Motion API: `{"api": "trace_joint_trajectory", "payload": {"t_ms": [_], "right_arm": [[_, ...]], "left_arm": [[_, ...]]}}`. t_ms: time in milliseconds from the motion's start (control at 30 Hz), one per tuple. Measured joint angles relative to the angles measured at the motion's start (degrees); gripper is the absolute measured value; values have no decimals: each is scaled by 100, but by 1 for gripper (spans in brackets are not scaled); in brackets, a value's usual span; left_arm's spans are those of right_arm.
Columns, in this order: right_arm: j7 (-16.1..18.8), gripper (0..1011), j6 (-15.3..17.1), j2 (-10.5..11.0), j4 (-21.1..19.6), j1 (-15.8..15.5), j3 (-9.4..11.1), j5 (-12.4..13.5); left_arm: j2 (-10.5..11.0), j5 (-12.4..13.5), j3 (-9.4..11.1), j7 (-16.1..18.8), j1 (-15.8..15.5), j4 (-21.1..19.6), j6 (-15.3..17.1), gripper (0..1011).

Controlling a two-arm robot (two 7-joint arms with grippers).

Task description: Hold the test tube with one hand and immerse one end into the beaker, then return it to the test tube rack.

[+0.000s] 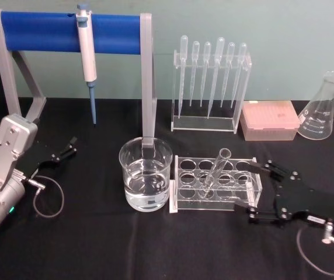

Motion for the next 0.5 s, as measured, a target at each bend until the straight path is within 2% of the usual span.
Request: {"api": "trace_joint_trajectory", "payload": {"t_ms": [100,500], "right_arm": [[-6,1003,80,-161,121,188,-132,-91],[-118,1002,221,-477,376,604,-352,-228]], "left_arm": [[0,0,0,0,0,0,0,1000],[0,0,0,0,0,0,0,1000]]}}
